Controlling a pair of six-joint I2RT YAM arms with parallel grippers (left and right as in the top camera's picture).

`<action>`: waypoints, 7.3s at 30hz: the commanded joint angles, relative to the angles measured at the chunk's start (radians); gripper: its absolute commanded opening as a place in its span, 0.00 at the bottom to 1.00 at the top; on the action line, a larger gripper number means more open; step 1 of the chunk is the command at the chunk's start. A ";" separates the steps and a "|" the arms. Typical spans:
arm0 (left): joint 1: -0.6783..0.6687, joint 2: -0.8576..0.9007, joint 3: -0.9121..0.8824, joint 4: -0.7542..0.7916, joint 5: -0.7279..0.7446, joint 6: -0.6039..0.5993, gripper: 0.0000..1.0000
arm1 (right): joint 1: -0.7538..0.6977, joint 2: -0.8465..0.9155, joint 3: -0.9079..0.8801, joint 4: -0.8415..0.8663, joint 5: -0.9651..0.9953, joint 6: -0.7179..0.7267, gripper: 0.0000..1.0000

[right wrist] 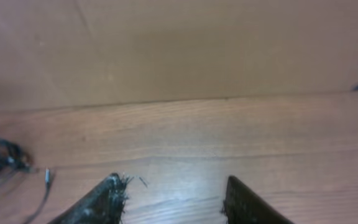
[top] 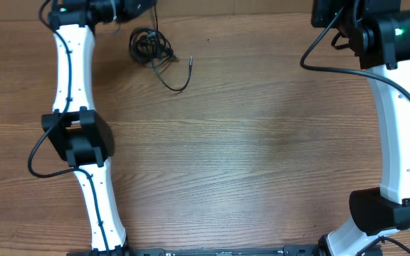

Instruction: Untangle cables

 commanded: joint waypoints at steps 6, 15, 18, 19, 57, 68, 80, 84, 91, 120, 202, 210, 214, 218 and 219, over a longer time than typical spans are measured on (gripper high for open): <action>-0.102 -0.001 0.035 0.762 0.227 -0.637 0.04 | -0.003 0.020 -0.055 0.003 -0.200 0.005 0.90; -0.113 -0.001 0.045 1.491 0.151 -1.180 0.04 | -0.003 0.082 -0.090 0.002 -0.245 0.031 1.00; -0.113 -0.001 0.057 1.574 0.120 -1.261 0.04 | -0.003 0.111 -0.090 0.010 -0.331 0.031 1.00; -0.113 -0.001 0.064 1.584 0.108 -1.278 0.04 | -0.003 0.119 -0.090 0.010 -0.359 0.031 1.00; -0.127 -0.001 0.165 1.584 0.070 -1.267 0.04 | 0.039 0.397 -0.090 0.150 -0.944 0.257 1.00; -0.127 -0.002 0.166 1.584 0.084 -1.286 0.04 | 0.016 0.427 -0.090 0.274 -0.883 0.531 1.00; -0.127 -0.002 0.166 1.584 0.077 -1.286 0.04 | 0.026 0.489 -0.092 0.242 -0.949 0.917 1.00; -0.127 -0.002 0.166 1.584 0.077 -1.289 0.04 | 0.026 0.489 -0.092 0.279 -0.944 0.929 1.00; -0.127 -0.002 0.166 1.584 0.077 -1.289 0.04 | 0.027 0.489 -0.101 0.302 -0.877 0.997 0.45; -0.117 -0.002 0.166 1.582 0.083 -1.271 0.04 | 0.007 0.489 -0.101 0.289 -0.789 0.874 0.04; -0.125 -0.001 0.166 0.913 0.243 -0.767 0.04 | -0.027 0.581 -0.103 0.382 -0.659 1.387 1.00; -0.121 -0.001 0.166 0.913 0.243 -0.764 0.04 | -0.027 0.669 -0.103 0.414 -0.758 1.412 1.00; -0.116 -0.001 0.166 0.913 0.243 -0.764 0.04 | -0.027 0.669 -0.103 0.426 -0.744 1.412 0.42; -0.111 -0.001 0.166 0.913 0.243 -0.764 0.04 | -0.027 0.669 -0.103 0.430 -0.747 1.412 0.04; -0.111 -0.001 0.166 0.913 0.243 -0.764 0.04 | -0.027 0.669 -0.103 0.430 -0.747 1.412 0.04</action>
